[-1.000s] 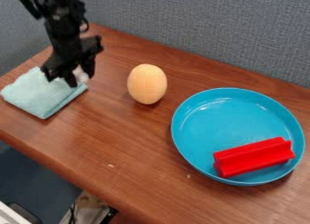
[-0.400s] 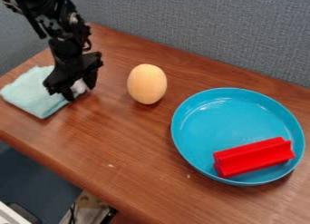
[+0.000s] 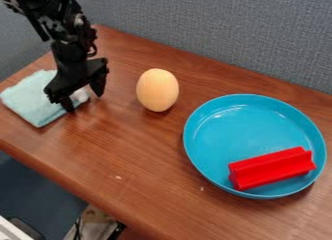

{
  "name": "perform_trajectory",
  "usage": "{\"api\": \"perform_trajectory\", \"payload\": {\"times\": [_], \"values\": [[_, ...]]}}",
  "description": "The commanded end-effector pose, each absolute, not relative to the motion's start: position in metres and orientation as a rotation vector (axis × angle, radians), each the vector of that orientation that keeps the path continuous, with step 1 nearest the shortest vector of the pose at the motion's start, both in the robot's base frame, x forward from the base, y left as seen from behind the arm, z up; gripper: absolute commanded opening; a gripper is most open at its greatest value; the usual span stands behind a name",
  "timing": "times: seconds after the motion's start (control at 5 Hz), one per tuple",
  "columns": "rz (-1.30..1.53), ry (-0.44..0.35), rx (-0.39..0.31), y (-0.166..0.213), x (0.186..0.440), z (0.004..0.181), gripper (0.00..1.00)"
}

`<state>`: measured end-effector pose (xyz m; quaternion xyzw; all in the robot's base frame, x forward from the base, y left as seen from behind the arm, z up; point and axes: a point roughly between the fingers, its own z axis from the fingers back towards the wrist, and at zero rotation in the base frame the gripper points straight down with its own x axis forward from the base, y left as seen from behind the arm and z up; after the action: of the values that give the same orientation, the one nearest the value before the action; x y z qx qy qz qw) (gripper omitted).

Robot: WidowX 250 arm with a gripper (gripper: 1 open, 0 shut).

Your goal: Move the toothpaste from the blue plate to the cloth on the left side of the table

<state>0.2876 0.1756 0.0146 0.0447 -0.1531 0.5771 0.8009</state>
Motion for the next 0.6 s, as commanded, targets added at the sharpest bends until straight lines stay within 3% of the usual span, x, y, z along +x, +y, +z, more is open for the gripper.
{"api": "perform_trajectory", "payload": {"times": [0.0,0.4], "values": [[1.216,-0.382,0.094,0.176,0.294,0.04,1.0],[1.199,-0.373,0.092,0.173,0.296,0.054,1.0]]}}
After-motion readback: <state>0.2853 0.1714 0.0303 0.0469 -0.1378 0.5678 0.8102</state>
